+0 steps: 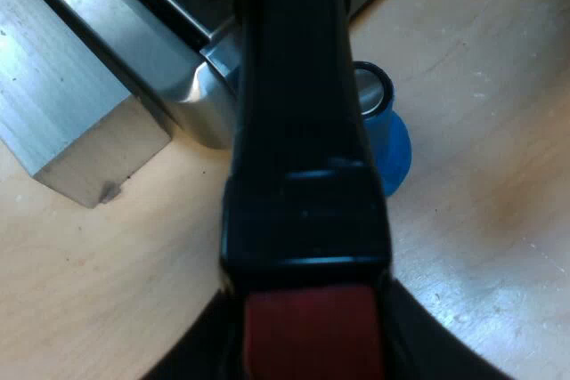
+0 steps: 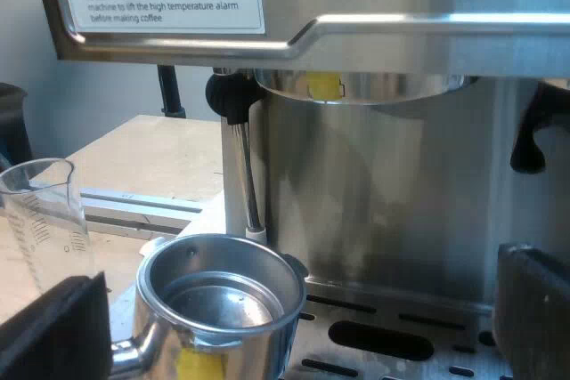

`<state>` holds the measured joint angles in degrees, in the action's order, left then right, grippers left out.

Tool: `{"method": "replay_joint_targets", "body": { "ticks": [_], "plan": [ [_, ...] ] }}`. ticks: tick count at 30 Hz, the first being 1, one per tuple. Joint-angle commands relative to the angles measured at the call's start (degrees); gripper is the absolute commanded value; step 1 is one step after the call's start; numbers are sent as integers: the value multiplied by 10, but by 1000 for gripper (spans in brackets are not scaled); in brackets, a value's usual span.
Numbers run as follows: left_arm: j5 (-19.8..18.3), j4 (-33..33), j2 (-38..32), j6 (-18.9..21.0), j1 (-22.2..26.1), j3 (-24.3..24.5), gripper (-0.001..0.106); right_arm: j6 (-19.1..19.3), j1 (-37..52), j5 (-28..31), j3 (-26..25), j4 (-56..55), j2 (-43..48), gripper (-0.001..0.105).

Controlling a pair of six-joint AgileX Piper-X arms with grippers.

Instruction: Put the handle in the coffee machine

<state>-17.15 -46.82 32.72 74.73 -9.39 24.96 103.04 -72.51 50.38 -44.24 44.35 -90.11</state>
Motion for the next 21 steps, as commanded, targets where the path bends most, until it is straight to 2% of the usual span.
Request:
{"method": "replay_joint_targets", "body": {
  "ticks": [1, 21],
  "plan": [
    [-5, 20, -7, -1, 0, 10, 0, 8, 3, -4, 0, 4, 1, 87],
    [-6, 26, -7, -1, 0, 10, 0, 8, 3, -4, 0, 4, 1, 87]
  ]
}}
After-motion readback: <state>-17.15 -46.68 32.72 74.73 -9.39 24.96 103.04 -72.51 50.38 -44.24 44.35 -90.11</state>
